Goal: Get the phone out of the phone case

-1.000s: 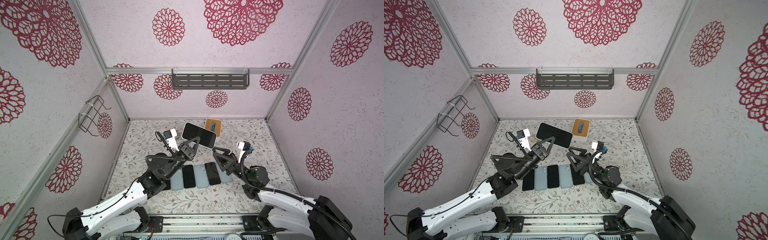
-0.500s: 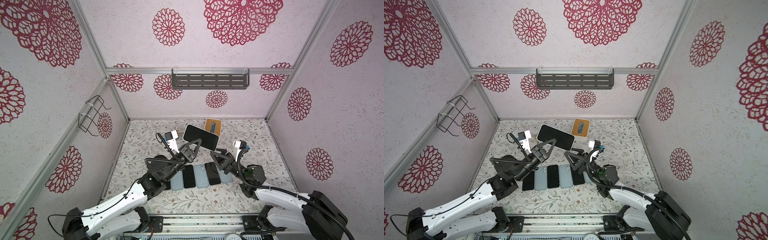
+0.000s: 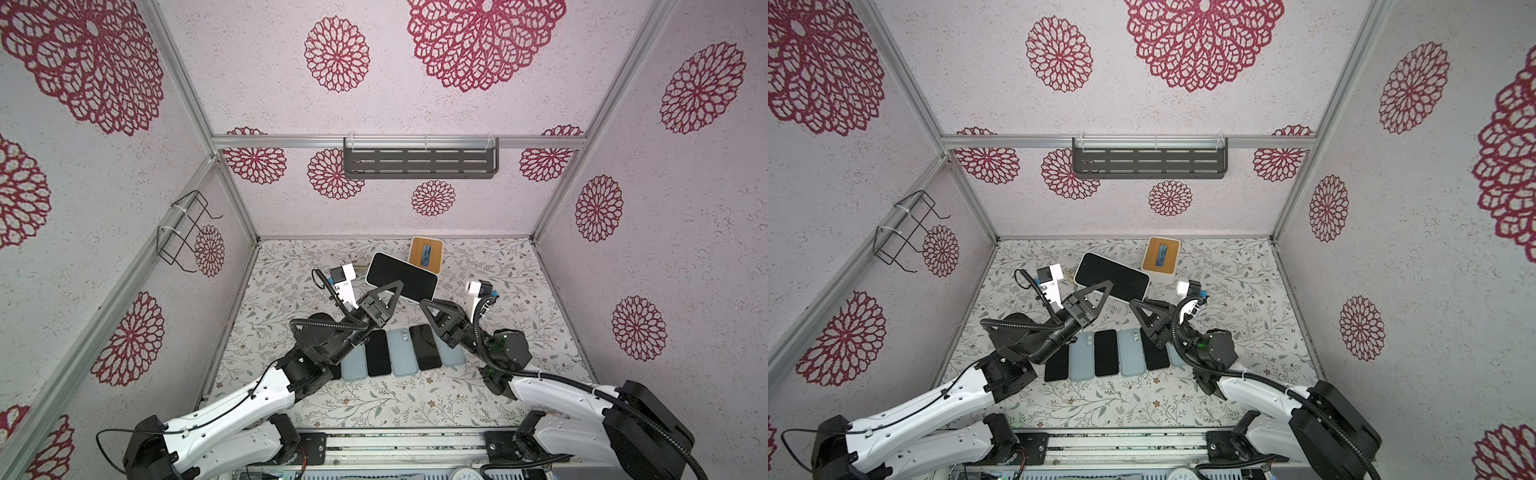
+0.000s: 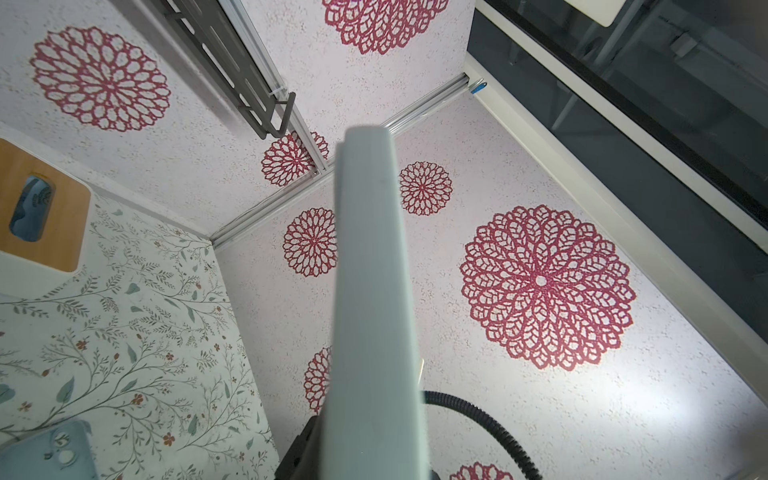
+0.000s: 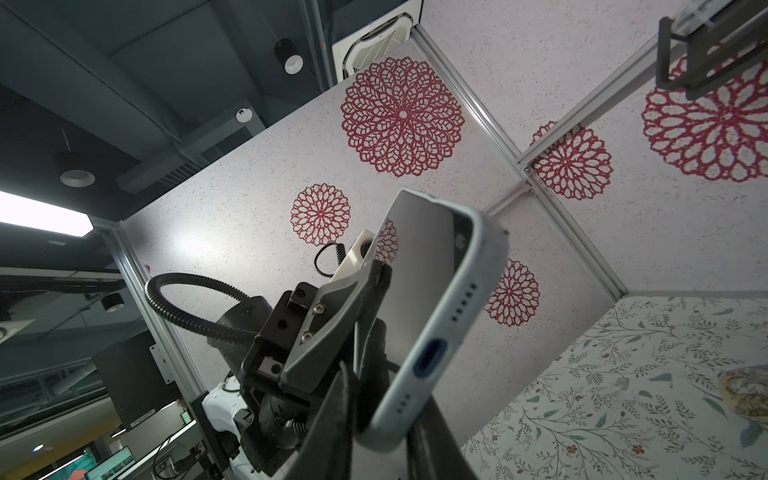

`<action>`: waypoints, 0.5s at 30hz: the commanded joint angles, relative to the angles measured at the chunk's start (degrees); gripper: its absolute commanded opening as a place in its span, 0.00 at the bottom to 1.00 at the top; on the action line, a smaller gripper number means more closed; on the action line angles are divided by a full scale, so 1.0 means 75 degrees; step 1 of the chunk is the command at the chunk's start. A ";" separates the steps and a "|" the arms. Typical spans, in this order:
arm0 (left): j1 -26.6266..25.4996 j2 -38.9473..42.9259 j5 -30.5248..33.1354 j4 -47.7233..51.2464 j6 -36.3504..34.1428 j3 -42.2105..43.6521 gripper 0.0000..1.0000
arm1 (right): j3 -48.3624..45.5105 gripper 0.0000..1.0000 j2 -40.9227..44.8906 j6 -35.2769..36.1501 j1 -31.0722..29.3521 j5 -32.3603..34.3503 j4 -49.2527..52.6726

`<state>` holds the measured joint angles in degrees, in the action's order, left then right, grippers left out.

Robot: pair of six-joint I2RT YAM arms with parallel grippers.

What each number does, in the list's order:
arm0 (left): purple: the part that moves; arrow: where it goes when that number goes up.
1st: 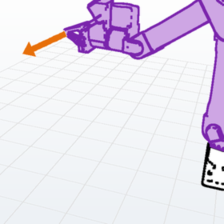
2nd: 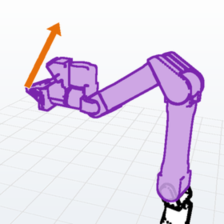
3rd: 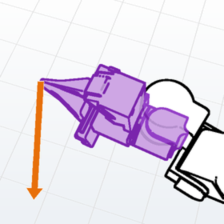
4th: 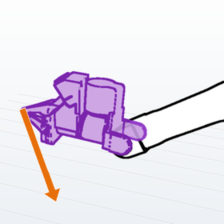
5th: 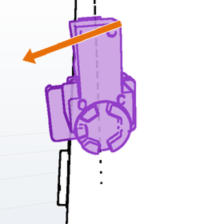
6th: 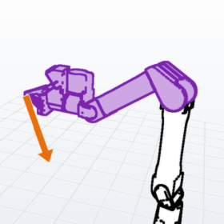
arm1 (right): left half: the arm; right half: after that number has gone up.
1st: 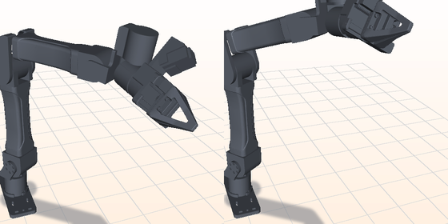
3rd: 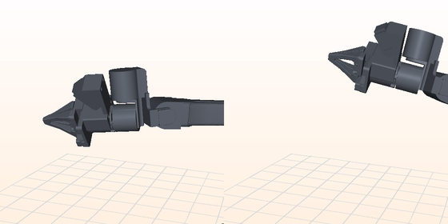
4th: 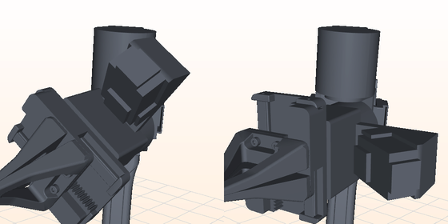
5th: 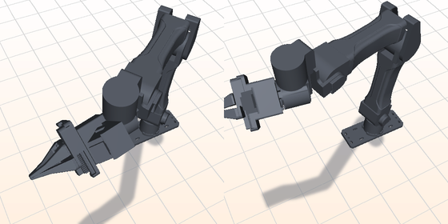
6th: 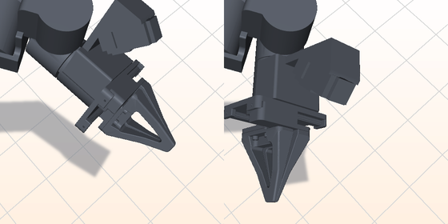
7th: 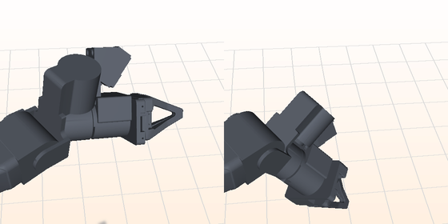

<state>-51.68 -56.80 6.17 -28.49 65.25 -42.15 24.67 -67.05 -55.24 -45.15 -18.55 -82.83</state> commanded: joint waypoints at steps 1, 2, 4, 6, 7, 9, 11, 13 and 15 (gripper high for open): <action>-0.0047 0.0171 -0.0011 -0.0569 -0.0008 0.0042 0.00 | 0.0274 0.11 0.0191 0.0154 0.0032 -0.0140 -0.0660; -0.0045 0.0158 -0.0026 -0.0572 -0.0001 0.0042 0.00 | 0.0274 0.07 0.0207 0.0159 0.0042 -0.0153 -0.0648; -0.0047 0.0144 -0.0049 -0.0573 0.0038 0.0053 0.00 | 0.0274 0.00 0.0249 0.0197 0.0055 -0.0181 -0.0612; -0.0047 0.0143 -0.0033 -0.0572 0.0042 0.0076 0.00 | 0.0262 0.00 0.0276 0.0234 0.0066 -0.0222 -0.0581; -0.0047 0.0143 -0.0007 -0.0577 0.0054 0.0087 0.00 | 0.0262 0.00 0.0283 0.0273 0.0066 -0.0261 -0.0581; -0.0015 0.0143 -0.0007 -0.0544 0.0193 0.0112 0.00 | 0.0239 0.00 0.0330 0.0456 0.0066 -0.0454 -0.0549; 0.0157 0.0145 -0.0225 -0.0447 0.0429 0.0063 0.00 | 0.0200 0.00 0.0425 0.0825 0.0066 -0.0827 -0.0399; 0.0430 0.0144 -0.0640 -0.0131 0.0722 -0.0086 0.00 | 0.0114 0.00 0.0621 0.1405 0.0066 -0.1222 -0.0038; 0.0739 0.0055 -0.1255 0.0364 0.0932 -0.0420 0.00 | 0.0046 0.00 0.1011 0.2263 0.0066 -0.1582 0.0833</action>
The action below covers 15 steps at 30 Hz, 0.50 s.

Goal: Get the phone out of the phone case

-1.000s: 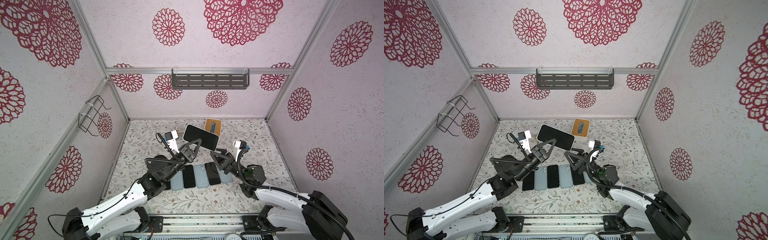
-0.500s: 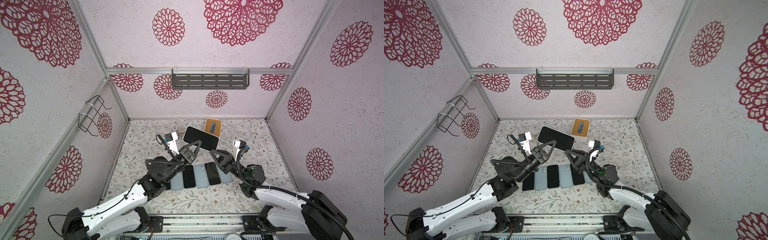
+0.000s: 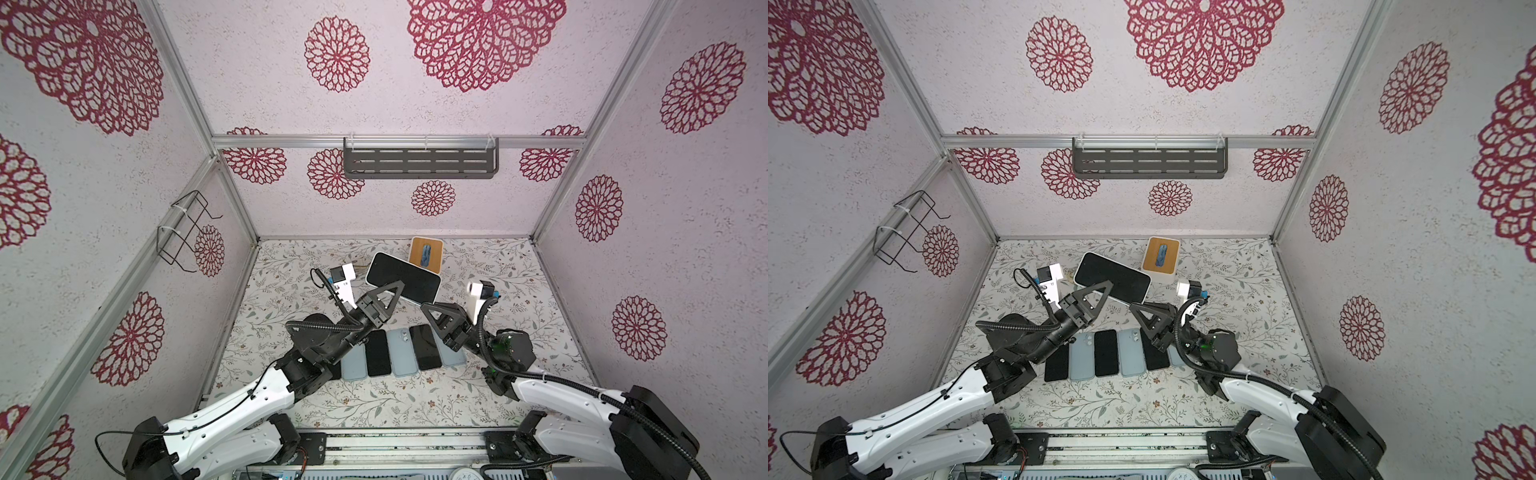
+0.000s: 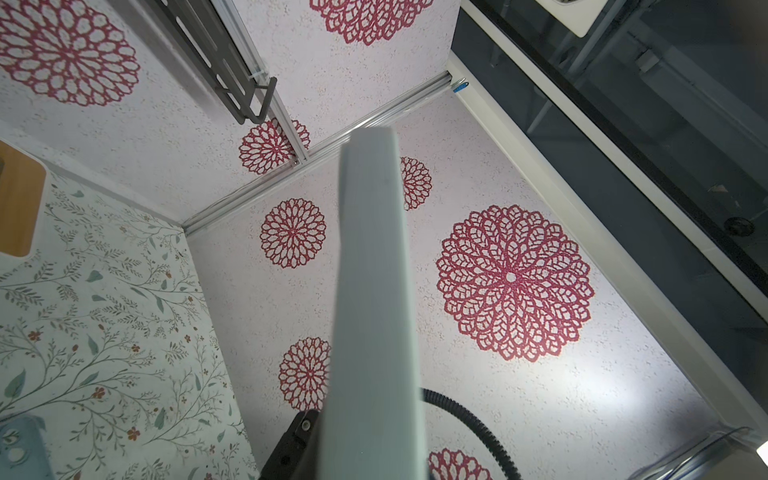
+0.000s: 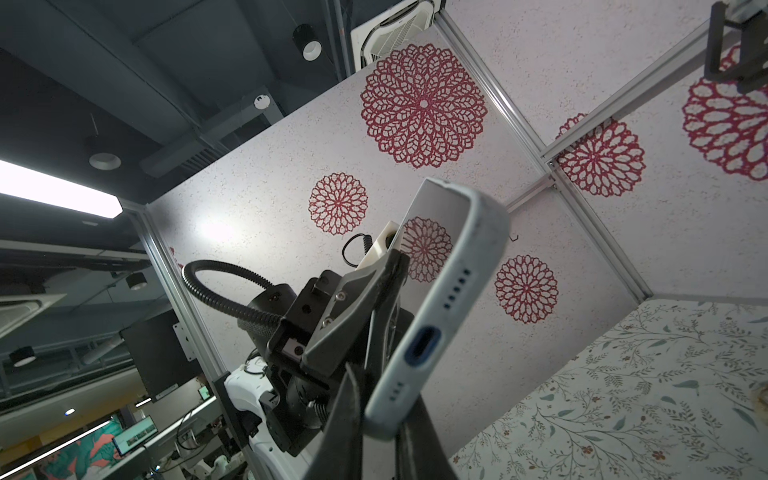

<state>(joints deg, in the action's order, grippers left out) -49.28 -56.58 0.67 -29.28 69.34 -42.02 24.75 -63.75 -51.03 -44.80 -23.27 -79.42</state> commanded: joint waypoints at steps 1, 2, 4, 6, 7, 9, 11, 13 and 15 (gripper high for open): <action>0.0557 -0.0039 -0.0830 0.0711 0.0432 -0.0592 0.00 | 0.0078 0.00 0.0797 0.2200 0.0020 -0.1046 0.1015; 0.0660 -0.0121 -0.1169 0.0983 0.0457 -0.0772 0.00 | 0.0189 0.00 0.1059 0.2868 0.0020 -0.1080 0.1944; 0.0834 -0.0300 -0.1753 0.1487 0.0448 -0.1089 0.00 | 0.0531 0.00 0.1665 0.4298 0.0020 -0.0916 0.3842; 0.0930 -0.0506 -0.2331 0.1785 0.0407 -0.1359 0.00 | 0.0777 0.00 0.2164 0.5419 0.0031 -0.0484 0.5199; 0.0934 -0.0608 -0.2485 0.1907 0.0370 -0.1482 0.00 | 0.0855 0.00 0.2343 0.5829 0.0043 -0.0306 0.5562; 0.0950 -0.0822 -0.2791 0.2113 0.0243 -0.1742 0.00 | 0.1095 0.00 0.2564 0.6447 0.0136 0.0065 0.6188; 0.0944 -0.0996 -0.2960 0.2075 0.0225 -0.1856 0.00 | 0.1366 0.00 0.2563 0.6741 0.0334 0.0092 0.6544; 0.0953 -0.1141 -0.3146 0.1950 0.0223 -0.1967 0.00 | 0.1608 0.00 0.2496 0.6908 0.0514 0.0096 0.6842; 0.0957 -0.1210 -0.3232 0.1926 0.0186 -0.2038 0.00 | 0.1703 0.00 0.2464 0.7002 0.0667 0.0089 0.7063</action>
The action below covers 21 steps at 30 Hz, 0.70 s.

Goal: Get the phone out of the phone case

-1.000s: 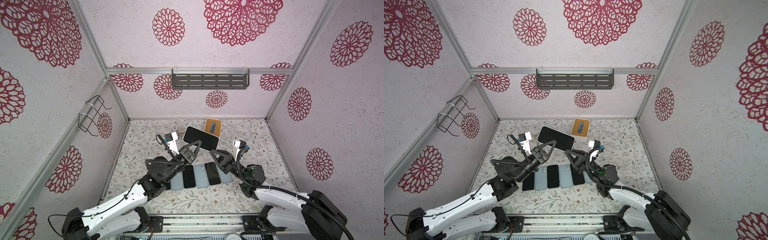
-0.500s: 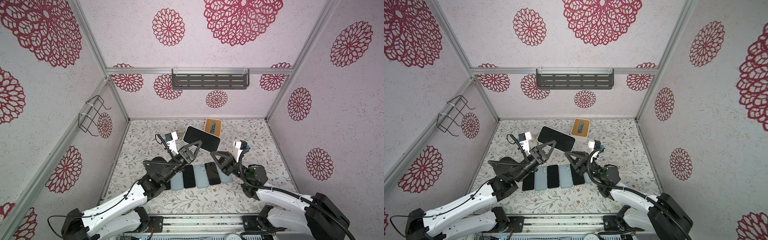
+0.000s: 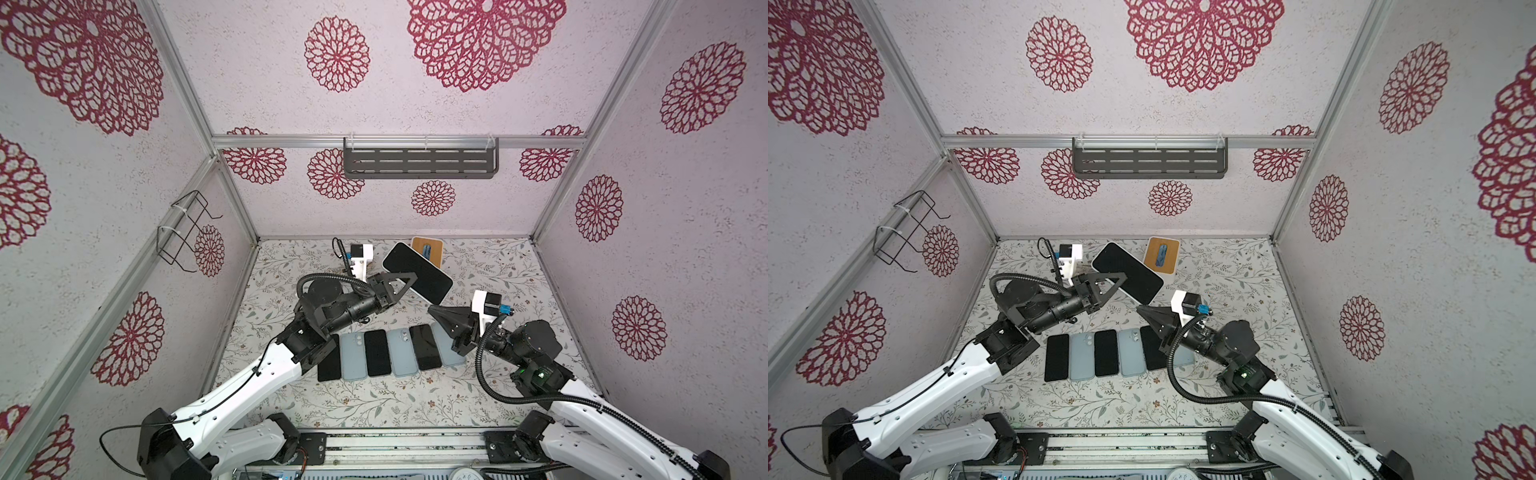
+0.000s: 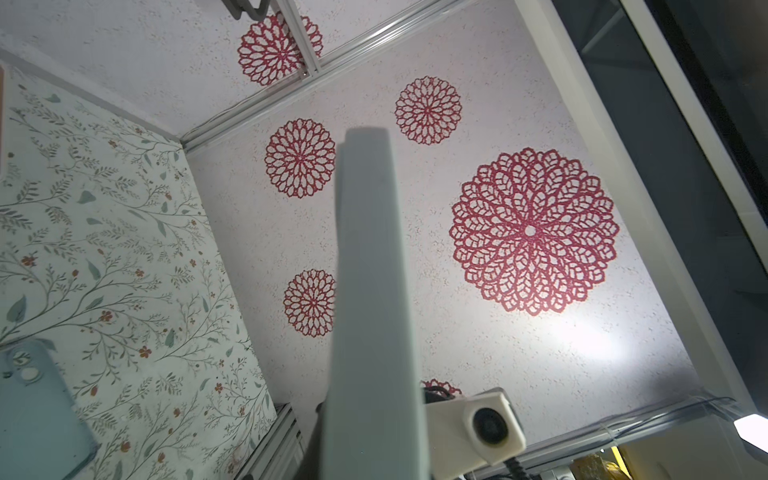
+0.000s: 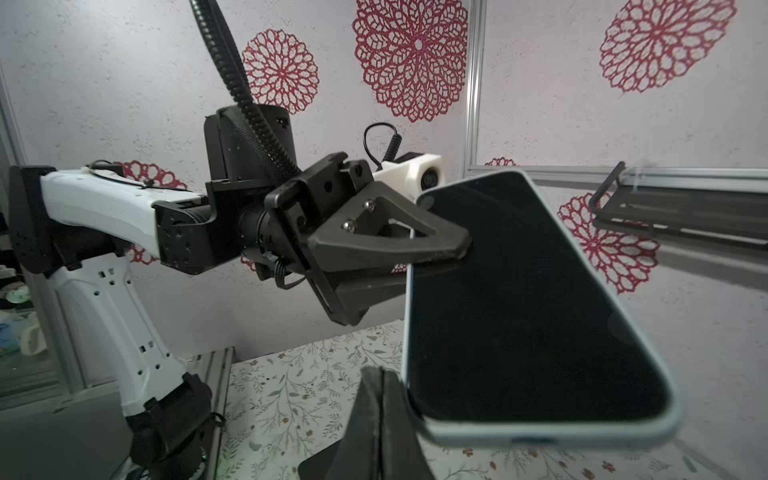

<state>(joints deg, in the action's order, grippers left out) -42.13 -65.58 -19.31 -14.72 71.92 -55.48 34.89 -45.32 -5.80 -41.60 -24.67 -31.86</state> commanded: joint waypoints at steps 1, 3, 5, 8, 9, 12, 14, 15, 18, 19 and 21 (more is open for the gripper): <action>0.0043 0.0010 -0.0566 -0.0018 -0.0192 -0.0243 0.00 | 0.0314 0.00 0.0063 0.0945 0.0279 0.0226 0.0752; 0.0262 0.0128 -0.0647 -0.0003 -0.0229 -0.0188 0.00 | -0.0018 0.00 0.0334 0.0790 0.0297 0.0058 0.0673; 0.0488 0.0275 -0.0740 0.0004 -0.0222 -0.0088 0.00 | -0.0475 0.01 0.0703 0.0567 0.0297 0.0058 0.0592; 0.0601 0.0490 -0.0723 -0.0062 -0.0283 0.0029 0.00 | -0.1116 0.22 0.1140 -0.0211 0.0297 0.0097 0.0392; 0.0602 0.0504 -0.0737 -0.0155 -0.0287 0.0050 0.00 | -0.1308 0.34 0.1161 -0.0509 0.0297 0.0013 0.0142; 0.0596 0.0412 -0.0877 -0.0733 -0.0172 0.0139 0.00 | -0.1760 0.69 0.0920 -0.1818 0.0297 0.0269 -0.1006; 0.0578 0.0355 -0.0874 -0.1080 -0.0073 0.0242 0.00 | -0.1860 0.75 0.0534 -0.2738 0.0297 0.0319 -0.1914; 0.0578 0.0341 -0.0865 -0.1135 -0.0051 0.0277 0.00 | -0.1875 0.76 0.0326 -0.3119 0.0297 0.0255 -0.2308; 0.0550 0.0331 -0.0757 -0.1284 0.0016 0.0404 0.00 | -0.1754 0.79 -0.0437 -0.4228 0.0297 -0.0046 -0.3819; 0.0540 0.0319 -0.0744 -0.1373 0.0062 0.0462 0.00 | -0.1664 0.79 -0.0640 -0.4492 0.0299 -0.0042 -0.4083; 0.0521 0.0299 -0.0710 -0.1504 0.0123 0.0538 0.00 | -0.1571 0.79 -0.0933 -0.4869 0.0297 -0.0004 -0.4566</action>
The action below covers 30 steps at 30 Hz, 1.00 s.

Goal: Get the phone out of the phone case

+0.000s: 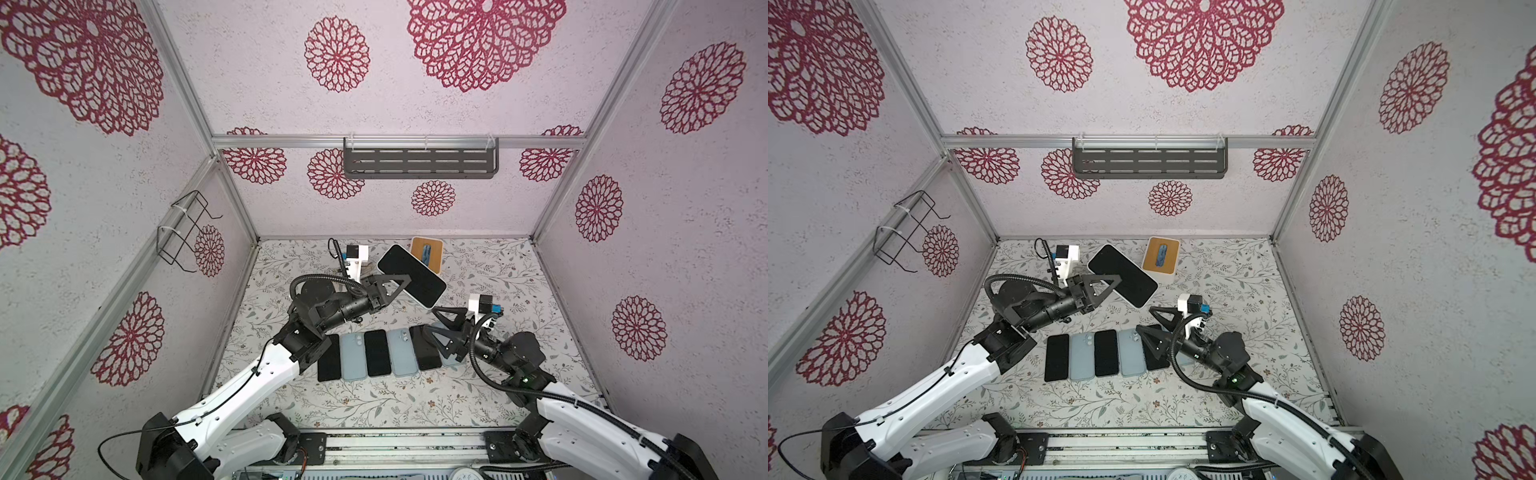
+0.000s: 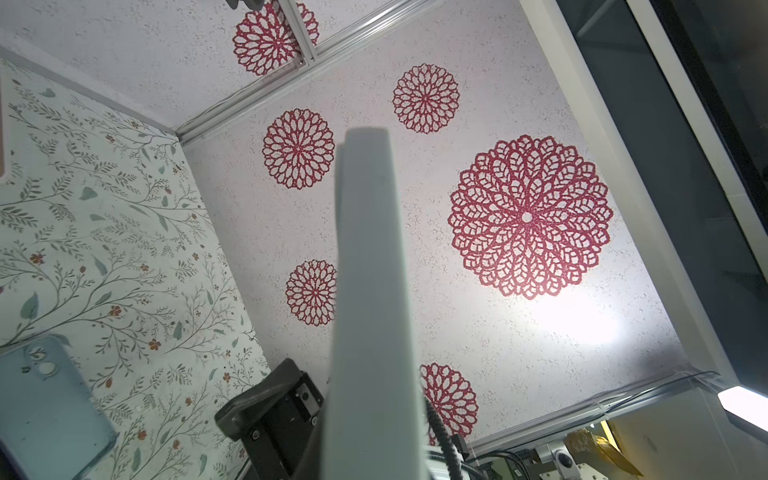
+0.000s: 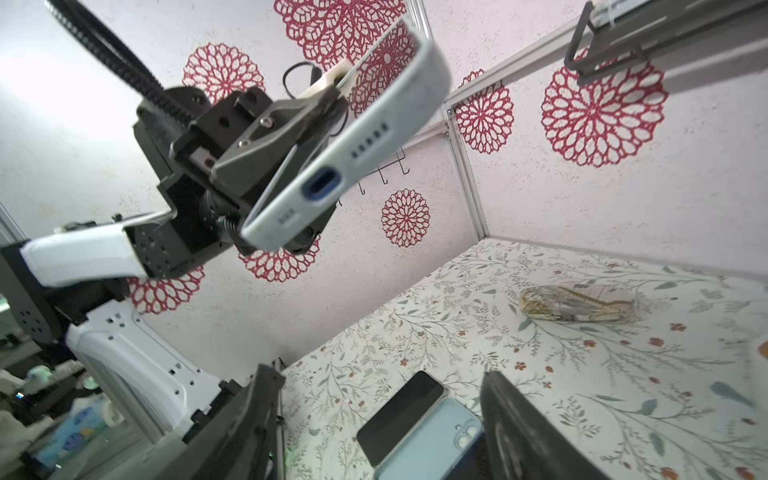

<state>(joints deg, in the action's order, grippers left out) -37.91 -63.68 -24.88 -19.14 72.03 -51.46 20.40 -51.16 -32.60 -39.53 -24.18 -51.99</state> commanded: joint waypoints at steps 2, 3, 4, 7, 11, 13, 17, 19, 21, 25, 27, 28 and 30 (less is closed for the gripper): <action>-0.0055 0.0061 0.0068 -0.0983 0.0122 0.0073 0.00 | 0.0461 0.79 -0.0406 -0.1655 0.0024 -0.0127 -0.2361; -0.0049 0.0059 0.0077 -0.1012 0.0134 0.0108 0.00 | 0.0510 0.78 -0.0491 -0.1734 0.0022 -0.0127 -0.2454; -0.0057 0.0074 0.0088 -0.1040 0.0148 0.0132 0.00 | 0.0552 0.78 -0.0547 -0.1788 0.0020 -0.0110 -0.2520; -0.0055 0.0083 0.0102 -0.1070 0.0146 0.0158 0.00 | 0.0619 0.77 -0.0772 -0.1932 0.0031 -0.0118 -0.2749; -0.0055 0.0114 0.0118 -0.1042 0.0134 0.0167 0.00 | 0.0704 0.74 -0.0984 -0.2182 0.0032 -0.0147 -0.3101; -0.0055 0.0112 0.0130 -0.1057 0.0128 0.0183 0.00 | 0.0779 0.69 -0.1092 -0.2250 0.0031 -0.0180 -0.3156; -0.0049 0.0135 0.0153 -0.1039 0.0123 0.0192 0.00 | 0.0876 0.47 -0.1261 -0.2272 0.0026 -0.0291 -0.3189; -0.0055 0.0135 0.0165 -0.1035 0.0123 0.0194 0.00 | 0.0877 0.39 -0.1305 -0.2298 0.0033 -0.0294 -0.3227; -0.0055 0.0117 0.0143 -0.1038 0.0123 0.0173 0.00 | 0.0889 0.31 -0.1341 -0.2307 0.0032 -0.0316 -0.3263; -0.0058 0.0093 0.0164 -0.1070 0.0124 0.0170 0.00 | 0.0889 0.16 -0.1410 -0.2298 0.0030 -0.0344 -0.3262; -0.0052 0.0077 0.0165 -0.1051 0.0123 0.0141 0.00 | 0.0889 0.12 -0.1472 -0.2318 0.0032 -0.0429 -0.3287; -0.0061 0.0069 0.0164 -0.1018 0.0112 0.0115 0.00 | 0.0889 0.09 -0.1510 -0.2321 0.0028 -0.0471 -0.3321; -0.0055 0.0049 0.0176 -0.0959 0.0114 0.0069 0.00 | 0.0878 0.06 -0.1553 -0.2292 0.0032 -0.0579 -0.3337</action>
<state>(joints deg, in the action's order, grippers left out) -38.09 -63.70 -23.66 -24.23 72.42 -49.82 25.28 -62.13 -53.15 -39.66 -27.38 -74.76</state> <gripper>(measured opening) 0.129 0.164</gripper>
